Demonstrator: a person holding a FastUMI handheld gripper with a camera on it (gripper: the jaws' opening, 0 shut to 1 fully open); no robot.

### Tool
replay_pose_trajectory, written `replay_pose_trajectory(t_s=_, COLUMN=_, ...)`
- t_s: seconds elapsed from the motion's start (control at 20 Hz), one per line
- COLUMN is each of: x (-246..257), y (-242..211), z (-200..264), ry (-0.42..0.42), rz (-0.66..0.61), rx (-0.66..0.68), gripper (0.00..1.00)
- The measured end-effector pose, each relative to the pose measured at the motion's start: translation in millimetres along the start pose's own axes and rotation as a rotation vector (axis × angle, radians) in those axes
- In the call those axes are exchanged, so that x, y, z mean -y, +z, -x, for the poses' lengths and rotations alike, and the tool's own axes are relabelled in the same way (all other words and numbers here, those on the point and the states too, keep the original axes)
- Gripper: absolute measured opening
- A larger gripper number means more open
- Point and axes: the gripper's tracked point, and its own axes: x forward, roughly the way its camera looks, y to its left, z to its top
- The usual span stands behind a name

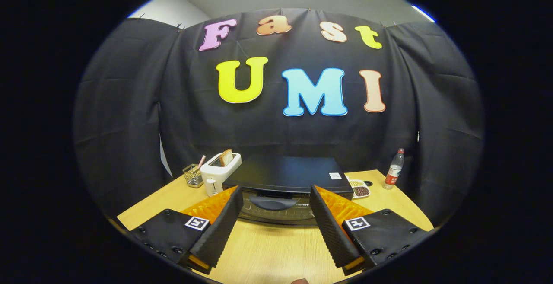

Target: Open the toaster oven, put the food inside, and close the toaster oven door.

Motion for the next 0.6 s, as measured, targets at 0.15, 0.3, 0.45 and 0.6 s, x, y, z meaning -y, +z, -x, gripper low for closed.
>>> replay_pose_trajectory(t_s=0.15, x=6, y=3, z=13, ry=0.002, rz=0.017, rx=0.014, gripper=0.98)
replay_pose_trajectory(t_s=0.3, x=14, y=3, z=20, ry=-0.009, rz=0.016, rx=0.017, gripper=0.98)
replay_pose_trajectory(t_s=0.45, x=22, y=6, z=24, ry=-0.019, rz=0.001, rx=0.025, gripper=0.98)
replay_pose_trajectory(t_s=0.6, x=28, y=6, z=28, ry=-0.022, rz=0.011, rx=0.03, gripper=0.98)
